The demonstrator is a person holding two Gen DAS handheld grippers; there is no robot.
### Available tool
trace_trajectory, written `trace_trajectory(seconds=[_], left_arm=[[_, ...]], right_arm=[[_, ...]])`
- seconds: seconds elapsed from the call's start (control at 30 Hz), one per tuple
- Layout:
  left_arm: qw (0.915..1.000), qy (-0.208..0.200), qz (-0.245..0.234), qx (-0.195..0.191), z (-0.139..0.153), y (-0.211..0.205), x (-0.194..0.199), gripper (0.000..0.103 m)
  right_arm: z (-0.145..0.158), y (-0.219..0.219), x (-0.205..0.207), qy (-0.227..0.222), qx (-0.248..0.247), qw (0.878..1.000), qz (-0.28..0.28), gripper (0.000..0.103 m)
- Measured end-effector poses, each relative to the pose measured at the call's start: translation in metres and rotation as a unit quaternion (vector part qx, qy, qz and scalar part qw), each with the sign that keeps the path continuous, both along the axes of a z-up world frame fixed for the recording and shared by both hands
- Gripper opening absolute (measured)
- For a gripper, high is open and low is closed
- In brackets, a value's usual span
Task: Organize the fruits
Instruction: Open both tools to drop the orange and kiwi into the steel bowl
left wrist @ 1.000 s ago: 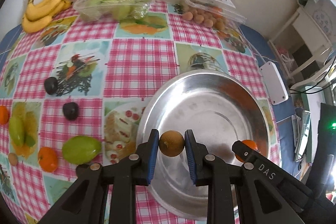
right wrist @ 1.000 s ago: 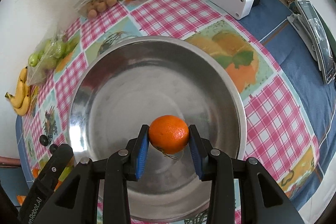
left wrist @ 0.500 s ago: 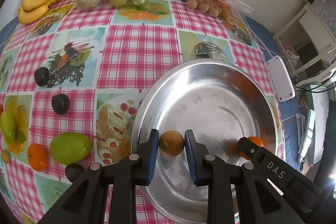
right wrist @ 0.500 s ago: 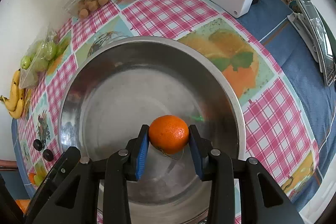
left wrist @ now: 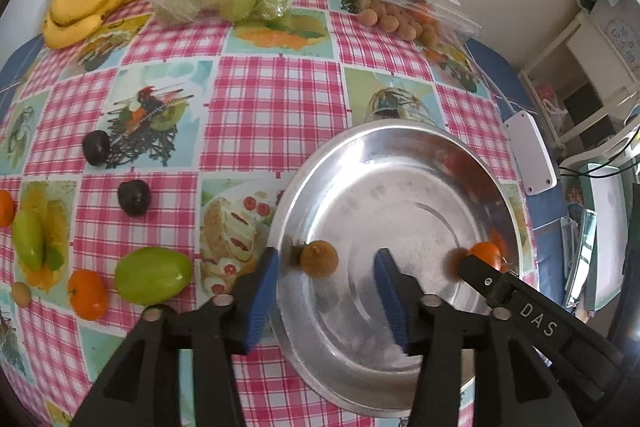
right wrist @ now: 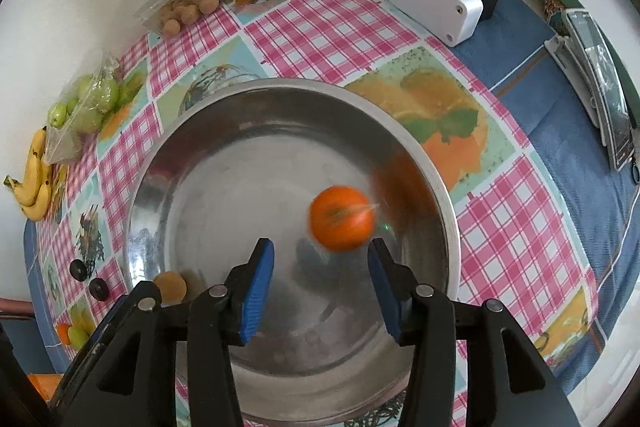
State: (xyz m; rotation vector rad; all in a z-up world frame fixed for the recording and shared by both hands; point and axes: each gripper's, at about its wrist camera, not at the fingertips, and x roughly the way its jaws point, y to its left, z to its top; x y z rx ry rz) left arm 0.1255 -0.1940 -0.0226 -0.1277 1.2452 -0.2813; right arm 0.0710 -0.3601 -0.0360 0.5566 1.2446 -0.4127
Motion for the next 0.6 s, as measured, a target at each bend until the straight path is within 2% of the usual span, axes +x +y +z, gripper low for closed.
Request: trace_trajectory(seconds=[0.07, 0.13, 0.23, 0.4, 0.47, 0.5, 0.53, 0.6], left_arm=[[1.0, -0.004, 0.006, 0.001, 0.004, 0.005, -0.001, 0.068], [0.9999, -0.005, 0.01, 0.002, 0.007, 0.009, -0.001, 0.075], [0.9998, -0.005, 0.017, 0.011, 0.01, 0.018, -0.003, 0.083], [0.9987, -0.006, 0.042, 0.027, 0.009, 0.036, -0.005, 0.101], [0.9982, -0.008, 0.051, 0.03, 0.008, 0.043, -0.005, 0.103], [0.9979, -0.009, 0.054, 0.034, 0.008, 0.044, -0.005, 0.103], [0.9974, -0.013, 0.058, 0.041, 0.008, 0.049, -0.006, 0.103], [0.9964, -0.019, 0.062, 0.054, 0.007, 0.053, -0.006, 0.103]], right_arm=[[0.004, 0.0, -0.001, -0.001, 0.0, 1.0, 0.002, 0.057], [0.005, 0.0, -0.002, -0.001, 0.011, 1.0, 0.004, 0.068], [0.001, 0.003, -0.001, 0.013, 0.02, 1.0, 0.015, 0.068], [0.0, 0.012, -0.002, 0.029, -0.001, 0.999, 0.032, 0.068], [0.0, 0.015, -0.003, 0.03, -0.007, 0.999, 0.039, 0.068], [0.0, 0.016, -0.004, 0.031, -0.009, 0.999, 0.041, 0.072], [0.0, 0.018, -0.004, 0.032, -0.011, 0.998, 0.045, 0.08], [0.0, 0.022, -0.004, 0.033, -0.017, 0.998, 0.052, 0.081]])
